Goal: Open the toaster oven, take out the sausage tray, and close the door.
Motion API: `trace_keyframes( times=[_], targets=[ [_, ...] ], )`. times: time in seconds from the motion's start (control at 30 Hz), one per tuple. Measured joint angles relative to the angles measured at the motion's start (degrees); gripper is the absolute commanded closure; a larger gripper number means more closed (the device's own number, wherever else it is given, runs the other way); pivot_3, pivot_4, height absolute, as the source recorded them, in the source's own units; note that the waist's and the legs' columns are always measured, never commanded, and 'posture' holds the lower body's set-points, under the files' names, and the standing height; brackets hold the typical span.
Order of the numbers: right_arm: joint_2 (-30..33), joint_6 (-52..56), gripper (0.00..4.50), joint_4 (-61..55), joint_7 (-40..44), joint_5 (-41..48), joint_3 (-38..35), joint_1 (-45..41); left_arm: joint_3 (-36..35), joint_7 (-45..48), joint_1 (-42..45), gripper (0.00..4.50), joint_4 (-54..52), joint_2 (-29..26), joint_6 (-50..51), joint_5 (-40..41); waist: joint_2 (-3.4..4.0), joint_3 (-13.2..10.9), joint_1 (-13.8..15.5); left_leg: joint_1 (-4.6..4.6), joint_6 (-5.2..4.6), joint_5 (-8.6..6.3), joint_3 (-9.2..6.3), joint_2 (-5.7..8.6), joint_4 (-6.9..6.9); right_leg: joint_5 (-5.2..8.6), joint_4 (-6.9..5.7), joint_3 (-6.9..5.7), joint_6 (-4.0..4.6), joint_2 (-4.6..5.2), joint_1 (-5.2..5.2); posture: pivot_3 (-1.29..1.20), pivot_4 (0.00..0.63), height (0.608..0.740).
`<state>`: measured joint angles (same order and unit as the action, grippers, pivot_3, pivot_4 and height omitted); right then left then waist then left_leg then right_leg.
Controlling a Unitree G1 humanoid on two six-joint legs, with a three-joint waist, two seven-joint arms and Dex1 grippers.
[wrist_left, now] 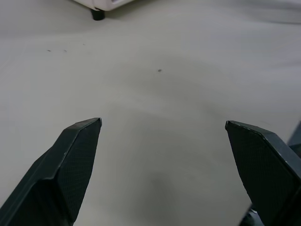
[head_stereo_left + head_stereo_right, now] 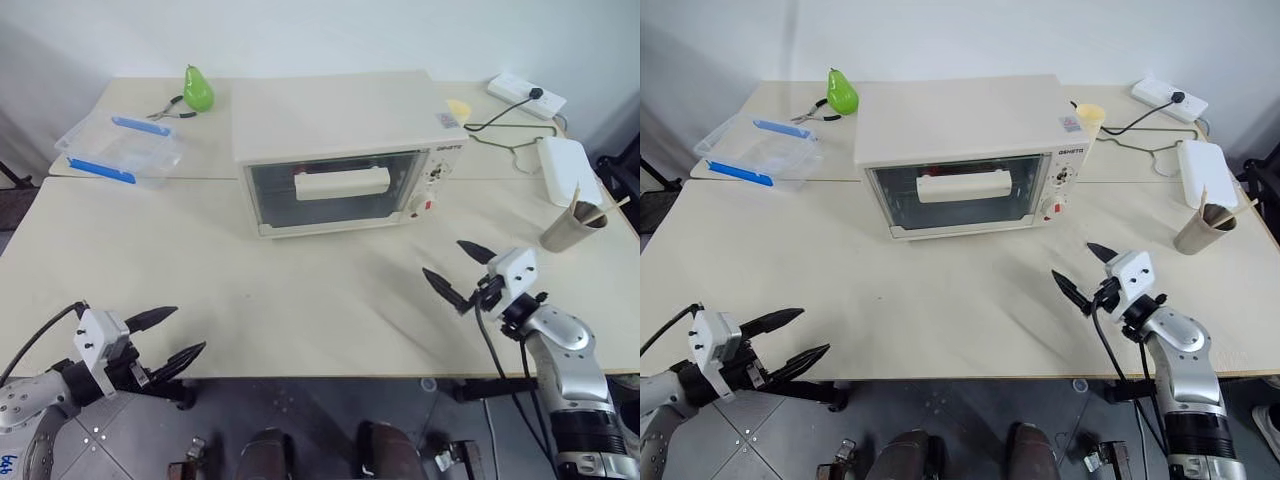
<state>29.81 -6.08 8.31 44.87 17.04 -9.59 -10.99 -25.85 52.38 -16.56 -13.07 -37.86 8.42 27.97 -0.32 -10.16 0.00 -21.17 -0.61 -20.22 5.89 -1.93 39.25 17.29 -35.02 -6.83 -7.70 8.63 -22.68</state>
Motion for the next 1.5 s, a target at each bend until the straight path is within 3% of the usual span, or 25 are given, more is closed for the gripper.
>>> trace_keyframes(
  times=[0.17,0.37,0.7,0.93,1.2,1.3,1.5],
  targets=[
    [0.9,2.4,0.0,-0.2,4.9,2.3,1.5,-2.3,-0.4,-2.8,2.7,0.01,-0.4,0.0,2.4,1.7,0.01,0.0,-0.4,0.08,0.0,0.01,0.07,-0.11,0.0,0.0,-0.03,0.0,0.0,-0.05,0.0,0.0,0.15,0.74],
    [0.7,15.9,0.0,-7.7,7.9,10.8,4.2,-12.7,-5.0,-3.9,12.5,0.01,-2.0,-3.1,15.5,17.2,0.02,0.0,-0.6,0.08,0.06,0.0,0.03,-0.45,0.06,0.0,-0.18,-0.02,0.0,-0.07,-0.04,0.0,0.15,0.74],
    [-4.3,22.5,0.0,-5.7,9.7,13.4,7.7,-24.3,-2.3,-1.9,18.3,0.01,-2.0,-4.6,18.5,18.0,0.02,0.0,-0.3,0.0,0.1,-0.04,0.04,-0.1,0.11,0.0,-0.16,-0.15,0.0,-0.08,-0.08,0.0,0.15,0.74],
    [-5.7,21.2,0.0,-5.5,11.3,12.9,8.5,-24.7,-0.5,-1.7,18.3,0.01,-1.9,-4.6,20.2,18.0,0.02,0.0,-0.5,-0.03,0.11,-0.05,0.08,-0.1,0.09,0.0,-0.24,-0.17,0.0,-0.08,-0.13,0.0,0.15,0.74],
    [1.3,17.9,0.0,-13.9,19.5,8.9,13.1,-16.4,-1.5,-4.7,23.8,0.01,0.1,-3.9,23.2,21.2,0.02,0.0,-1.4,-0.02,0.12,-0.06,0.07,-0.12,0.03,0.0,-0.18,-0.17,0.0,-0.09,-0.16,0.0,0.15,0.74],
    [2.2,13.6,0.0,-14.7,21.0,6.1,13.8,-13.9,-2.2,-5.7,27.0,0.52,1.0,-2.7,25.5,24.7,0.01,0.0,-1.5,-0.02,0.13,-0.06,0.05,-0.13,0.03,0.0,-0.19,-0.18,0.0,-0.09,-0.16,0.0,0.15,0.74],
    [2.2,3.8,0.0,-12.1,21.4,1.7,13.8,-13.4,1.7,-5.9,35.2,2.22,5.2,0.1,24.3,23.9,0.0,0.0,-1.5,0.01,0.13,-0.05,0.08,-0.06,0.07,0.0,-0.22,-0.18,-0.01,-0.08,-0.13,0.0,0.15,0.74]
  ],
)
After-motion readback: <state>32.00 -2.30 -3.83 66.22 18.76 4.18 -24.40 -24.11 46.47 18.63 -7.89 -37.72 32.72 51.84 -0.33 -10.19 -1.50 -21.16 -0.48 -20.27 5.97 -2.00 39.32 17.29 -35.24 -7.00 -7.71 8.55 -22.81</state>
